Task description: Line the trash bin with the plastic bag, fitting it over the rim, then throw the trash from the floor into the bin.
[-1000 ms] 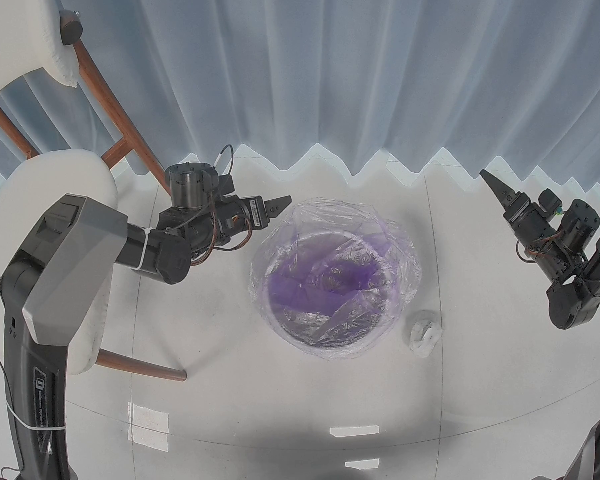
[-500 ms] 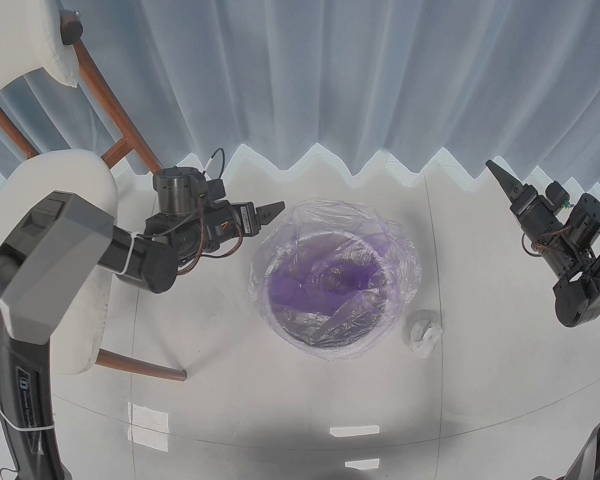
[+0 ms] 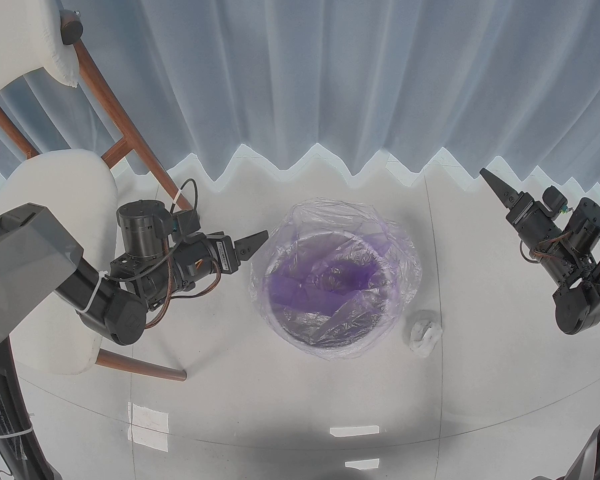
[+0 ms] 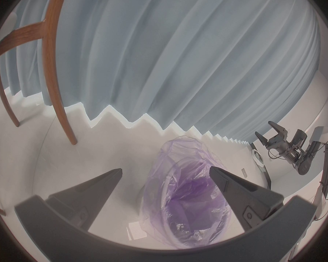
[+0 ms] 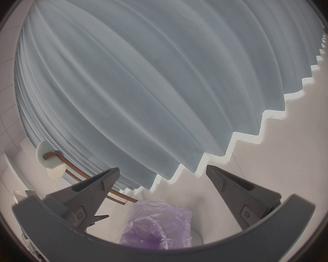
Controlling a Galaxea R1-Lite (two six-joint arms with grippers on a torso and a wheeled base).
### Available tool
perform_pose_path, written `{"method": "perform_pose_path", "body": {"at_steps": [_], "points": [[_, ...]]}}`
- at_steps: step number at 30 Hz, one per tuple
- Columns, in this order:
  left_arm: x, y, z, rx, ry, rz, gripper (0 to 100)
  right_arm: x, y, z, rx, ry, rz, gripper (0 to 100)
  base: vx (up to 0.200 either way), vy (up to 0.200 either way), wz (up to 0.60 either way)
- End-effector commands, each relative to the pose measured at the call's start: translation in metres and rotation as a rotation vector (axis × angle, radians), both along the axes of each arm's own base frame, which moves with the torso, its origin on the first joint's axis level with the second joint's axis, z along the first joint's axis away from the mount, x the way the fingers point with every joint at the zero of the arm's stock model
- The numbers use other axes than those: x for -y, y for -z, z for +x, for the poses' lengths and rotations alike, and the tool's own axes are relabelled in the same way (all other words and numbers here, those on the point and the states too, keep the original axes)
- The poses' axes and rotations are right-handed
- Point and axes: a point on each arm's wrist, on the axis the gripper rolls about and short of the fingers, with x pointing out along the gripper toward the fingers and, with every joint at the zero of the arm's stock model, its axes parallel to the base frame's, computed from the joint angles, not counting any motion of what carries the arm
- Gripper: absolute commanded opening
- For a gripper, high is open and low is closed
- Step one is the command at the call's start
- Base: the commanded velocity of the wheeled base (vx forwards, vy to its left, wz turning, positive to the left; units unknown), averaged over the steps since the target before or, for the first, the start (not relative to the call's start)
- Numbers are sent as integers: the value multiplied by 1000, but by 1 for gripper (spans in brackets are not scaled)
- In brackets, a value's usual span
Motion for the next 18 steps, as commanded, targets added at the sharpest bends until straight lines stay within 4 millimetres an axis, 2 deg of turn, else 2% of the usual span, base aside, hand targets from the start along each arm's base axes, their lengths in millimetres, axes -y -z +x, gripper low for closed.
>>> {"method": "perform_pose_path", "body": {"at_steps": [1, 11, 15, 18], "points": [[23, -1, 19, 34, 41, -7, 100, -2, -3, -4, 25, -2, -16, 100, 0, 0, 0], [42, 8, 71, -33, 42, 18, 100, 2, -5, -3, 34, 9, -18, 100, 0, 0, 0], [53, 19, 98, -66, 42, 28, 100, 3, -8, -2, 47, 11, -16, 100, 0, 0, 0], [59, 26, 110, -75, 45, 31, 100, 3, -8, -2, 47, 13, -16, 100, 0, 0, 0]]}}
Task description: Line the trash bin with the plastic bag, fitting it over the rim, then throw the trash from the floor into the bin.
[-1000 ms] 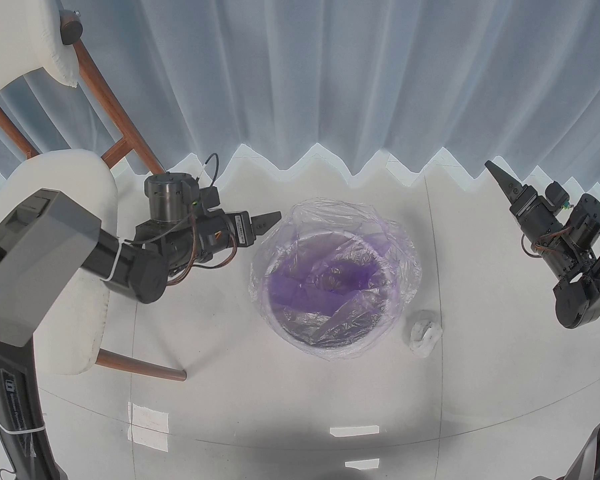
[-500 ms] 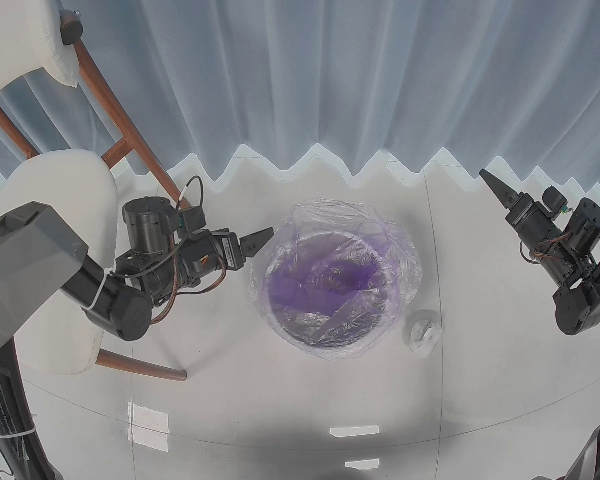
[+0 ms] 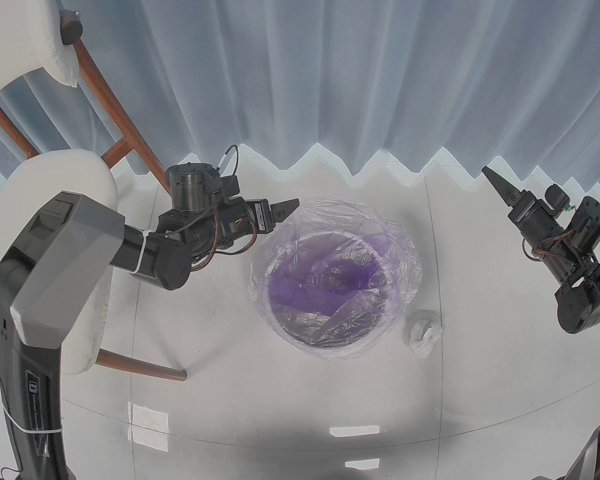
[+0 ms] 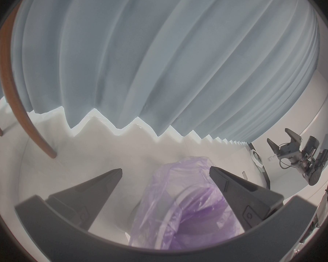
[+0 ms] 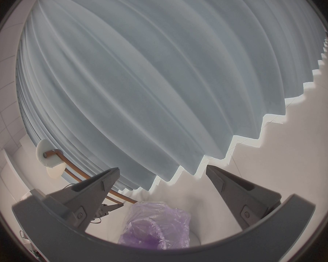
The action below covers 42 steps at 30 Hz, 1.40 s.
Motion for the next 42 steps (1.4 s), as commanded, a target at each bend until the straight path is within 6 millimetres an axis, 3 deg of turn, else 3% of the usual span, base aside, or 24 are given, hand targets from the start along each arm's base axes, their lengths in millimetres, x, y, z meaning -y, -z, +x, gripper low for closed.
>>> {"method": "perform_pose_path", "body": {"at_steps": [1, 12, 20, 24, 28, 32, 38, 41, 42], "points": [[18, 48, 36, -79, 8, 31, 100, 2, -5, 0, 29, 6, 0, 100, 0, 0, 0], [16, 76, 59, -105, -21, 41, 100, 12, -8, 4, 50, 35, -2, 100, 0, 0, 0], [7, 75, 74, -93, -53, 30, 100, 12, -5, 4, 41, 35, -6, 100, 0, 0, 0], [6, 98, 74, -170, -69, 60, 100, 12, -5, 5, 42, 36, -9, 100, 0, 0, 0], [6, 132, 76, -230, -81, 85, 100, 12, -4, 5, 39, 36, -9, 100, 0, 0, 0], [9, 152, 74, -258, -91, 102, 100, 12, -3, 5, 34, 36, -9, 100, 0, 0, 0], [11, 137, 75, -224, -89, 85, 100, 11, 1, 7, 28, 37, -18, 100, 0, 0, 0], [11, 116, 75, -184, -93, 53, 100, 11, 1, 7, 29, 38, -23, 100, 0, 0, 0], [11, 99, 74, -161, -99, 19, 100, 11, 1, 7, 29, 37, -25, 100, 0, 0, 0]]}}
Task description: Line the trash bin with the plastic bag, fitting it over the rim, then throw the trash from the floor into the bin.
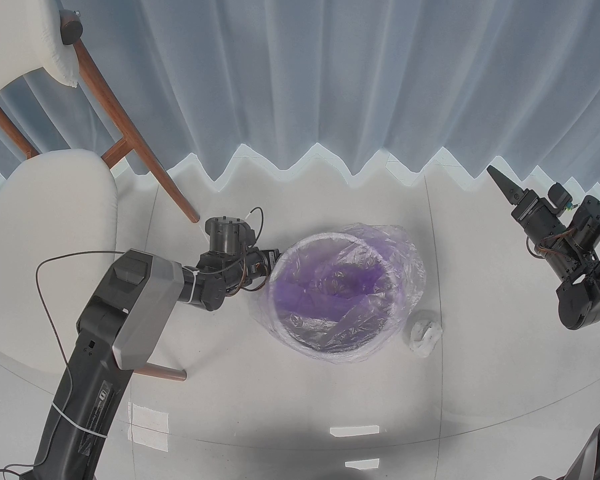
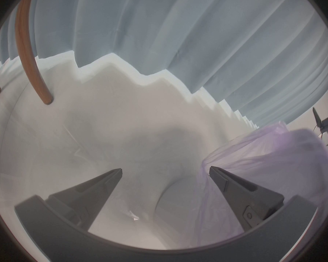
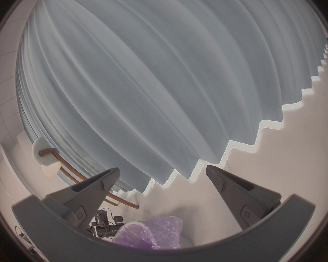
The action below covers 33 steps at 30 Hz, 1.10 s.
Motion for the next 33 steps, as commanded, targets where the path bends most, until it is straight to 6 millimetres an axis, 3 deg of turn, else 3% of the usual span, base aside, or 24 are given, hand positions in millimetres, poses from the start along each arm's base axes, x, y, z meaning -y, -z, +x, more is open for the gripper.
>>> {"method": "perform_pose_path", "body": {"at_steps": [1, 3, 6, 8, 10, 12, 13, 15, 16, 20, 22, 24, 27, 33], "points": [[0, -45, -2, 70, -15, -71, 100, -1, 1, 0, 11, -1, -5, 100, 0, 0, 0], [-1, -61, -3, 96, -26, -95, 100, -1, 2, 0, 10, -2, -7, 100, 0, 0, 0], [-5, -115, -10, 207, -47, -148, 100, -2, 4, -1, -2, -4, -8, 100, 0, 0, 0], [-7, -124, -16, 217, -47, -152, 100, -3, 6, -2, -9, -8, -8, 100, 0, 0, 0], [-12, -147, -41, 218, -31, -162, 100, -11, 20, -1, -60, -33, -13, 100, 0, 0, 0], [-12, -149, -43, 218, -30, -162, 100, -11, 21, -1, -61, -34, -14, 100, 0, 0, 0], [-6, -159, -78, 157, -1, -161, 100, -17, 46, 6, -111, -37, -71, 100, 0, 0, 0], [-4, -163, -98, 132, 17, -159, 100, -18, 61, 10, -130, -30, -120, 100, 0, 0, 0], [-7, -174, -122, 138, 30, -166, 100, -18, 76, 15, -145, -20, -180, 100, 0, 0, 0], [-28, -204, -177, 223, 30, -203, 100, -23, 104, 17, -210, -36, -223, 100, 0, 0, 0], [-34, -211, -190, 249, 25, -213, 100, -31, 111, 15, -229, -58, -226, 100, 0, 0, 0], [-56, -226, -221, 322, -37, -237, 100, -49, 121, 7, -272, -114, -236, 100, 0, 0, 0], [-79, -246, -234, 392, -84, -264, 100, -65, 135, 4, -311, -160, -244, 100, 0, 0, 0], [-97, -258, -238, 474, -134, -189, 100, -75, 176, 19, -367, -128, -277, 100, 0, 0, 0]]}}
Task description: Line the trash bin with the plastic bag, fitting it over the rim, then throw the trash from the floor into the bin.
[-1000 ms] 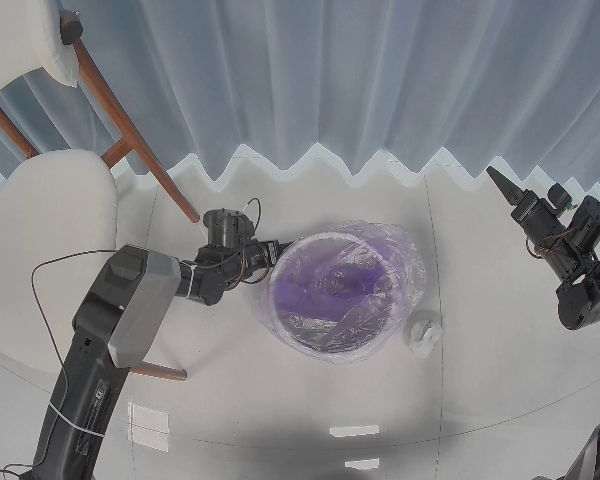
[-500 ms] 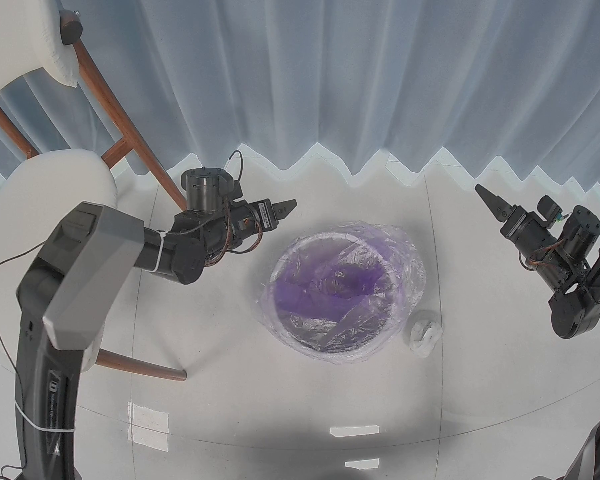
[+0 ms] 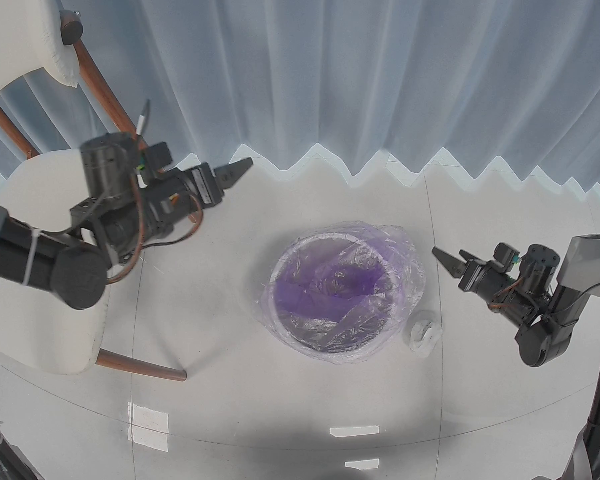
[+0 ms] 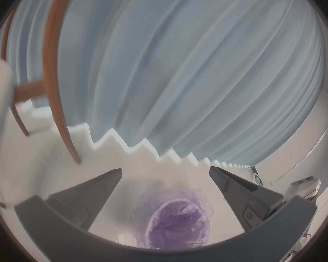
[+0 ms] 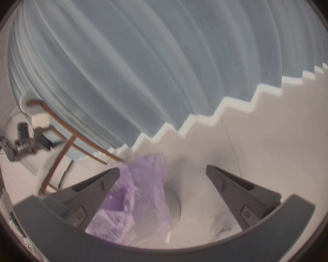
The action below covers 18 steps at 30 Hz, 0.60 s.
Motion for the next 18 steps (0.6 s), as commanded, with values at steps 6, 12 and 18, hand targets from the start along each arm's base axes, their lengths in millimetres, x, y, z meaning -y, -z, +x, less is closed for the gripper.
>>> {"method": "perform_pose_path", "body": {"at_steps": [6, 12, 18], "points": [[-51, -45, -48, 200, -133, 50, 100, -49, 89, 28, -79, -74, -91, 100, 0, 0, 0], [-49, -45, -52, 207, -127, 69, 100, -58, 71, 57, 54, -37, -60, 100, 0, 0, 0], [-40, -47, -55, 235, -103, 59, 100, -33, 33, 57, 109, 22, -35, 100, 0, 0, 0]]}}
